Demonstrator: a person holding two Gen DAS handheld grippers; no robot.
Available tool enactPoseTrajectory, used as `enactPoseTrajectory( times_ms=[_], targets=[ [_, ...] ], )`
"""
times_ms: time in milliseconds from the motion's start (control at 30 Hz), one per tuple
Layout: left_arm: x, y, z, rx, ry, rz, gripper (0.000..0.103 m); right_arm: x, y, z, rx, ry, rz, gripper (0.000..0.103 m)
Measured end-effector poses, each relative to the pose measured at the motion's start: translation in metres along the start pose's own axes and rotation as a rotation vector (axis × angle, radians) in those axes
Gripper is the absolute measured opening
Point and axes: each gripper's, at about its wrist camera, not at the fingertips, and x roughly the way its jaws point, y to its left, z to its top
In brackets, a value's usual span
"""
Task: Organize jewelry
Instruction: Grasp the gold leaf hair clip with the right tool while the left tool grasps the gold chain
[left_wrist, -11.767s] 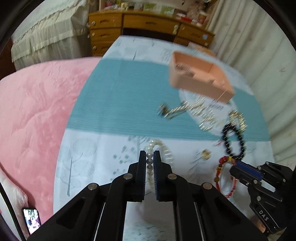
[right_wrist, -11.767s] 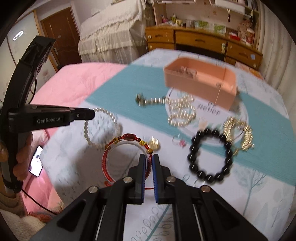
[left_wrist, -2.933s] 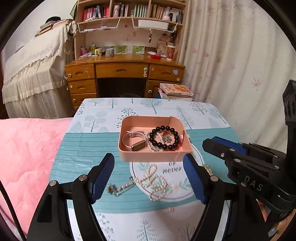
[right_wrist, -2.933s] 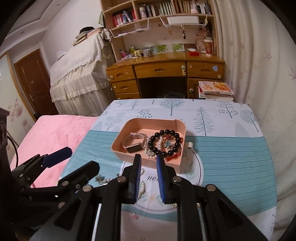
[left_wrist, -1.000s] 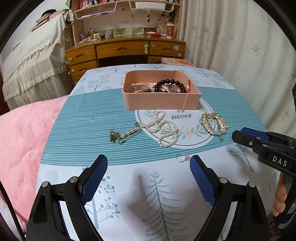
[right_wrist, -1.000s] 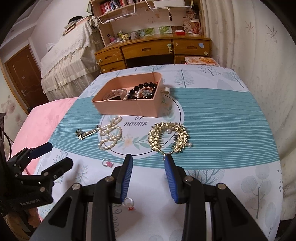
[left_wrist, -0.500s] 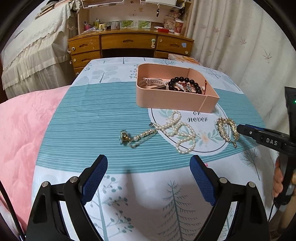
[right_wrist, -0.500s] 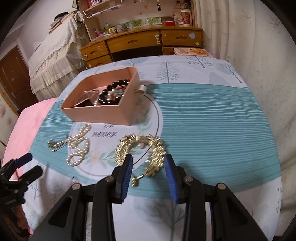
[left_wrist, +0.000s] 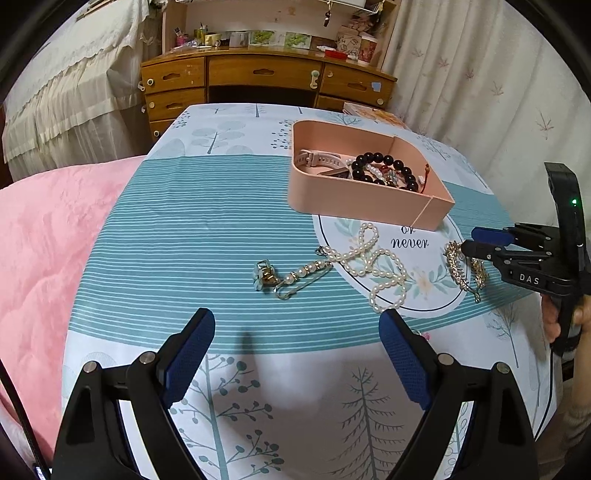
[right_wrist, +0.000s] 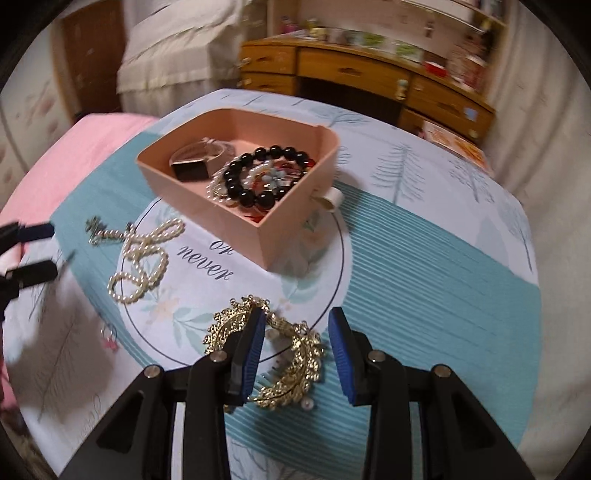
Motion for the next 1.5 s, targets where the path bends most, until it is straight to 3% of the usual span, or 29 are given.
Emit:
enactPoseTrajectory(
  times_ms=[100, 267, 433, 500, 667, 767, 933, 1033, 1200, 1367, 1500],
  targets=[
    [0.001, 0.003, 0.003, -0.014, 0.006, -0.007, 0.089, 0.001, 0.002, 0.002, -0.059, 0.009, 0.053, 0.036],
    [0.002, 0.004, 0.006, -0.017, 0.012, -0.012, 0.089, 0.008, 0.008, 0.003, -0.169, 0.049, 0.060, 0.036],
    [0.003, 0.003, 0.014, 0.015, 0.011, -0.001, 0.089, 0.010, 0.003, 0.002, -0.198, 0.071, 0.105, 0.035],
    [0.006, 0.000, 0.018, 0.046, 0.020, 0.002, 0.089, 0.011, 0.000, 0.001, -0.204, 0.090, 0.133, 0.031],
    [0.020, -0.008, 0.023, 0.167, 0.067, -0.008, 0.072, 0.011, -0.003, -0.005, -0.194, 0.111, 0.141, 0.017],
    [0.031, -0.010, 0.026, 0.240, 0.099, -0.002, 0.068, 0.008, -0.003, -0.008, -0.176, 0.109, 0.124, 0.017],
    [0.035, 0.009, 0.039, 0.120, 0.121, -0.087, 0.051, 0.003, -0.001, -0.018, -0.130, 0.069, 0.138, 0.017],
    [0.038, 0.024, 0.044, 0.024, 0.135, -0.114, 0.034, 0.001, -0.001, -0.022, -0.092, 0.052, 0.175, 0.016],
    [0.046, 0.037, 0.047, -0.019, 0.174, -0.157, 0.031, 0.001, -0.005, -0.021, -0.035, 0.043, 0.216, 0.016],
    [0.048, 0.043, 0.047, 0.079, 0.201, -0.244, 0.031, -0.001, -0.007, -0.027, 0.001, 0.036, 0.229, 0.016],
    [0.045, 0.042, 0.045, 0.214, 0.178, -0.213, 0.031, -0.004, -0.004, -0.031, 0.010, 0.034, 0.222, 0.016]
  ],
)
